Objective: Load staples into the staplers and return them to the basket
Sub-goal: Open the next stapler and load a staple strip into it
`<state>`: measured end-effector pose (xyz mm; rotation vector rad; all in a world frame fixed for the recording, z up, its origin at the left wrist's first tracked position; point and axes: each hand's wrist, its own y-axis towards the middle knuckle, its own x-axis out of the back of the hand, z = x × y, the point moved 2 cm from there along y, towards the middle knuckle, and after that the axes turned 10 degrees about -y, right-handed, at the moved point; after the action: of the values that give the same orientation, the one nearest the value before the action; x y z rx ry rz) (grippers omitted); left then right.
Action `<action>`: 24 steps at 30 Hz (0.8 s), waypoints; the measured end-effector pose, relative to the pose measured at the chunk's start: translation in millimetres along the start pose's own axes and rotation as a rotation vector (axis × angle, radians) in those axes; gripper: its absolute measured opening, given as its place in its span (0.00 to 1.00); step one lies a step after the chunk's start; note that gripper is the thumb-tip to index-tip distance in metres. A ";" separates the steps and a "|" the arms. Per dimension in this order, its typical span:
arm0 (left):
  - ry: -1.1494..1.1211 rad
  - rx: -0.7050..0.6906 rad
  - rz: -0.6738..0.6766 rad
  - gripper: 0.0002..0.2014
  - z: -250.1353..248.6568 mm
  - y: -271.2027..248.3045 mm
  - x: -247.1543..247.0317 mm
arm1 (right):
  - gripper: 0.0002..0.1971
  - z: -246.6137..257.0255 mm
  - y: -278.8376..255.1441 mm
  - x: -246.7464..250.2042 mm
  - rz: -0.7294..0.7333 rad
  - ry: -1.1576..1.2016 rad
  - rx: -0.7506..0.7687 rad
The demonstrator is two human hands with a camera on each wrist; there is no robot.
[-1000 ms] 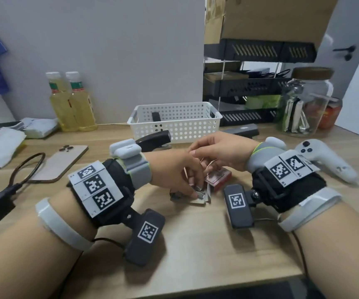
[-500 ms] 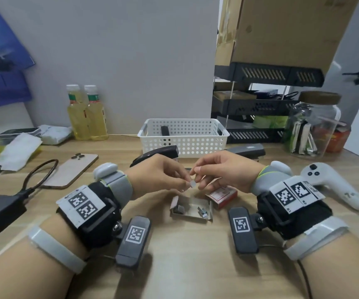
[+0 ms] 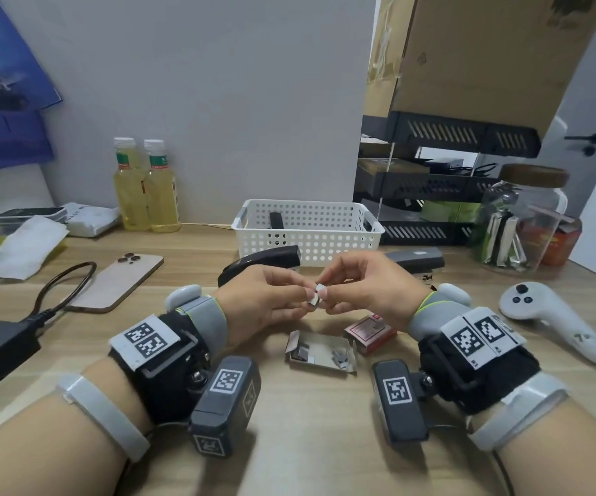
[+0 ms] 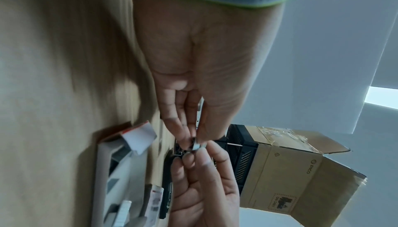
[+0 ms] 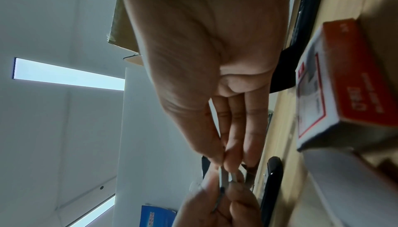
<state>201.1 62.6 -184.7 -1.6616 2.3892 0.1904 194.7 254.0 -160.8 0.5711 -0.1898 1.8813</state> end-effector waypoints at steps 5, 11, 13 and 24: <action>-0.012 0.024 0.013 0.10 3.3 -3.5 13.1 | 0.03 -10.7 7.5 16.8 -0.240 -0.040 -0.068; -0.061 0.033 0.020 0.12 3.5 -4.8 16.2 | 0.03 -18.3 12.4 15.6 -0.233 -0.238 -0.154; -0.074 0.028 0.022 0.13 4.4 -4.5 14.7 | 0.03 -17.9 13.8 14.7 -0.231 -0.296 -0.171; -0.095 0.023 0.010 0.13 5.1 -4.9 12.1 | 0.02 -24.9 20.3 17.5 -0.204 -0.443 -0.152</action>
<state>202.1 51.1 -192.7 -1.5937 2.3216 0.2369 164.0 270.7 -171.4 0.8637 -0.5386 1.5097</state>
